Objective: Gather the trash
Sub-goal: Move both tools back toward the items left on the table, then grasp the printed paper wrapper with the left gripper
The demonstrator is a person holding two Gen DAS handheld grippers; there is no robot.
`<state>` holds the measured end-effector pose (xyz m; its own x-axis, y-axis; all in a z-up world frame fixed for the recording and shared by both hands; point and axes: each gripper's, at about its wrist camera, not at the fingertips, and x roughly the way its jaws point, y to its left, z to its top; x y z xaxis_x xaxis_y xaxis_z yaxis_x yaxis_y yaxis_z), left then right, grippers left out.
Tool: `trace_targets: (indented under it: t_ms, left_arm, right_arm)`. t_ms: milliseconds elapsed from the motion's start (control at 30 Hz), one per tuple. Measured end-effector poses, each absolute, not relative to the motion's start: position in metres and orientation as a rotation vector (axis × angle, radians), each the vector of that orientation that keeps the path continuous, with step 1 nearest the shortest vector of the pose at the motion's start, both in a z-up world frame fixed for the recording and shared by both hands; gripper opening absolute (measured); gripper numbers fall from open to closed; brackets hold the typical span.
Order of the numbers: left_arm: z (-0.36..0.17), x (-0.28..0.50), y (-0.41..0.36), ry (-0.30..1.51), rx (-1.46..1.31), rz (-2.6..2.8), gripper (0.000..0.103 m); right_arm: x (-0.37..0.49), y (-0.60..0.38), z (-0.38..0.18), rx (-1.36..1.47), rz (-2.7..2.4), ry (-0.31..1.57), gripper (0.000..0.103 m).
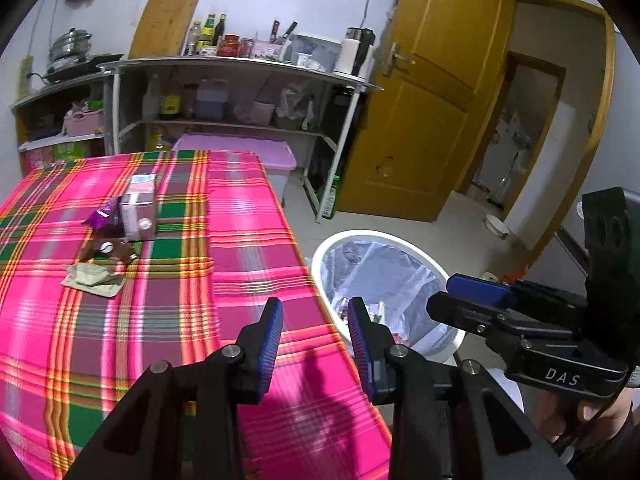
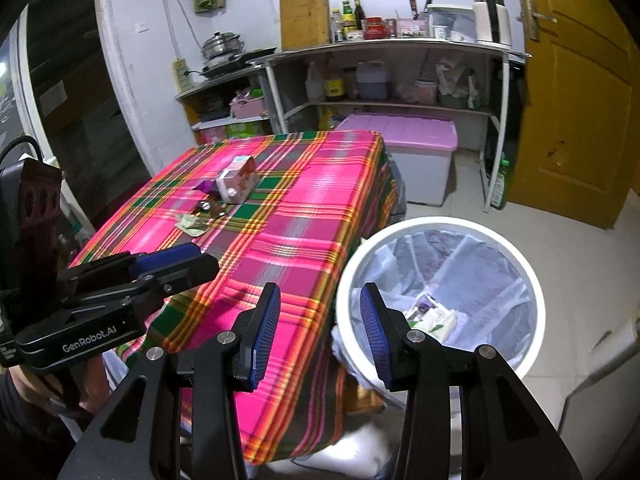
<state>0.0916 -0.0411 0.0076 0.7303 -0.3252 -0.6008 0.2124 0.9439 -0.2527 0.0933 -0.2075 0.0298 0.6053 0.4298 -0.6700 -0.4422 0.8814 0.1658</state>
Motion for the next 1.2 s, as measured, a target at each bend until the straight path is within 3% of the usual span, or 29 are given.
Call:
trace_targets:
  t_ms: [967, 1100, 1200]
  left_arm:
    - [-0.009, 0.085, 0.072, 0.696, -0.227, 0.012, 0.034]
    - [-0.015, 0.094, 0.089, 0.709, -0.246, 0.052, 0.047]
    - [-0.022, 0.104, 0.100, 0.727, -0.274, 0.074, 0.049]
  right_arm:
    - [0.124, -0.146, 0.015, -0.033, 0.670, 0.810, 0.045]
    - [0.134, -0.137, 0.012, -0.039, 0.682, 0.818, 0.046]
    - [0.140, -0.133, 0.009, -0.039, 0.687, 0.826, 0.046]
